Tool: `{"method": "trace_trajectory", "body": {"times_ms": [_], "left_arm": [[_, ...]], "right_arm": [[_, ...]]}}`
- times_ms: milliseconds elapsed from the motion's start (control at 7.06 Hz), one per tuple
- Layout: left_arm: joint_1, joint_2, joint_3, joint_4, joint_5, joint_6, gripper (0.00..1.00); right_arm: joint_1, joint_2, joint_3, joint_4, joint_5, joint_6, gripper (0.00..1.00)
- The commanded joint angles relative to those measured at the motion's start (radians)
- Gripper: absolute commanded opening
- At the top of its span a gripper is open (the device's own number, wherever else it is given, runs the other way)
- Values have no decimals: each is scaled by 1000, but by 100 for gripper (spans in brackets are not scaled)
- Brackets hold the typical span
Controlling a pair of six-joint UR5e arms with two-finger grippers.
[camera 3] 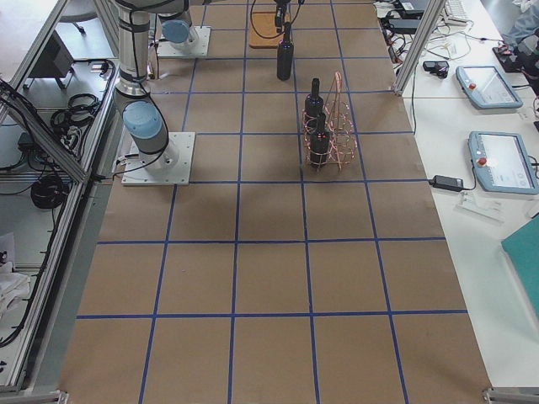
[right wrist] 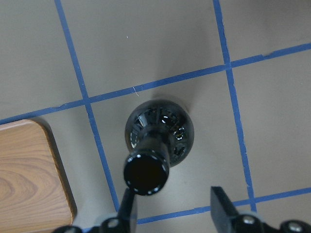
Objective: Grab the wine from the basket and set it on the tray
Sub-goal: 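Stand the bottle upright on the table and open the right gripper, then move the left gripper to the bottle neck while the right gripper withdraws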
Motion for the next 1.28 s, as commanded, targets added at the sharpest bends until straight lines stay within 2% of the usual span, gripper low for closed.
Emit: {"method": "trace_trajectory", "body": {"times_ms": [0,283,425,992,1134], "left_arm": [[0,0,9,-20,0,-2,100],[3,-1,35,-54,-5,-3,100],[3,-4,29,-54,-2,-14,100],[-55,-35,21,-8,-20,-106,100],[-101,-50,20,24,-23,-182,100]], "right_arm": [[-2,-4,-1,-5,-13,-8,87],[-69,-54,0,13,-13,-110,94],[-150,-106,0,72,-1,-173,99],[-462,-270,9,371,-20,-637,100],[-532,-296,13,380,-42,-670,100]]}}
